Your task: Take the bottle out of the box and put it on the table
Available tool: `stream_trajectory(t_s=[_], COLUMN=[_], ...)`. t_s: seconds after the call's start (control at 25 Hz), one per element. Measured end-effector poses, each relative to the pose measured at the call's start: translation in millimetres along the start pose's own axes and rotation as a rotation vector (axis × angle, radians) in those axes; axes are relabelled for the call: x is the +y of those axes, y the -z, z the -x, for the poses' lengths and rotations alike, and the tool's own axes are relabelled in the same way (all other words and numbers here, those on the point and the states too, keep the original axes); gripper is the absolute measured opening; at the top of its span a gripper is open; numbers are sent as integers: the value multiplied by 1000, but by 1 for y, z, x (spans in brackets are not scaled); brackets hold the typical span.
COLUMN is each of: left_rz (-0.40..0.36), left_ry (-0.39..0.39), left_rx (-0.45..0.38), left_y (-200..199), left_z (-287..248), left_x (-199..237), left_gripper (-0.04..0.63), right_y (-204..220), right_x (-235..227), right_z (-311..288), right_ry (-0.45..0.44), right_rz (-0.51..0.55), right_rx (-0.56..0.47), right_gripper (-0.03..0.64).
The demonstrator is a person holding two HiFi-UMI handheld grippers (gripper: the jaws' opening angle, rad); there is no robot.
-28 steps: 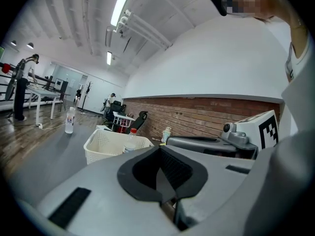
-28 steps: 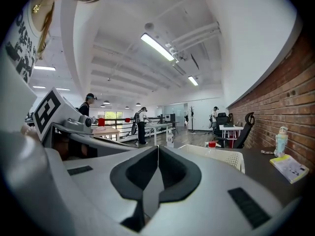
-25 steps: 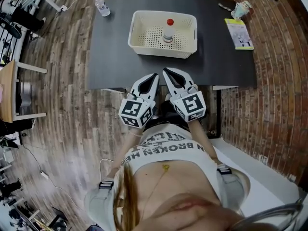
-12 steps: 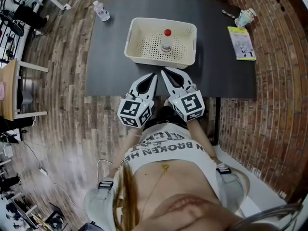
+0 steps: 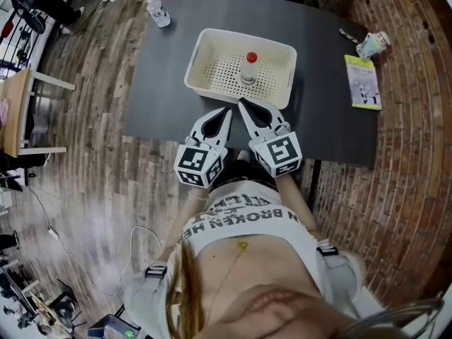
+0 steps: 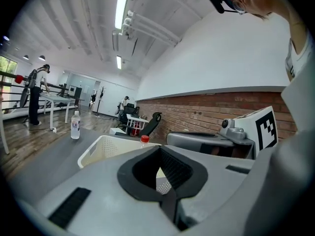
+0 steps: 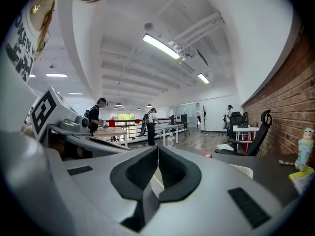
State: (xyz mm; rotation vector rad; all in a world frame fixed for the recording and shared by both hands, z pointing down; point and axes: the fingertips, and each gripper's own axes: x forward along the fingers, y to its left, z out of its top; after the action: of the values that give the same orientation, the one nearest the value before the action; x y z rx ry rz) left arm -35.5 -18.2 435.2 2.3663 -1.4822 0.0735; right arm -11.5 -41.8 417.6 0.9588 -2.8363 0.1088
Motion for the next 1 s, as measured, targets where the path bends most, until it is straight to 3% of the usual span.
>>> stream_trajectory(t_s=[0.36, 0.72, 1.0], left_rz=[11, -31, -33], left_ry=[-15, 119, 178], left_rx=[3, 25, 62], left_y=[-6, -26, -32], left_z=[-10, -32, -36], left_x=[21, 50, 88], left_gripper=[5, 5, 5], right_y=[2, -5, -10], right_x=[-6, -30, -30], right_z=[-23, -49, -84], right_ry=[-5, 143, 216], right_rz=[-17, -35, -41], right_rx=[12, 19, 23], right_gripper=[9, 9, 9])
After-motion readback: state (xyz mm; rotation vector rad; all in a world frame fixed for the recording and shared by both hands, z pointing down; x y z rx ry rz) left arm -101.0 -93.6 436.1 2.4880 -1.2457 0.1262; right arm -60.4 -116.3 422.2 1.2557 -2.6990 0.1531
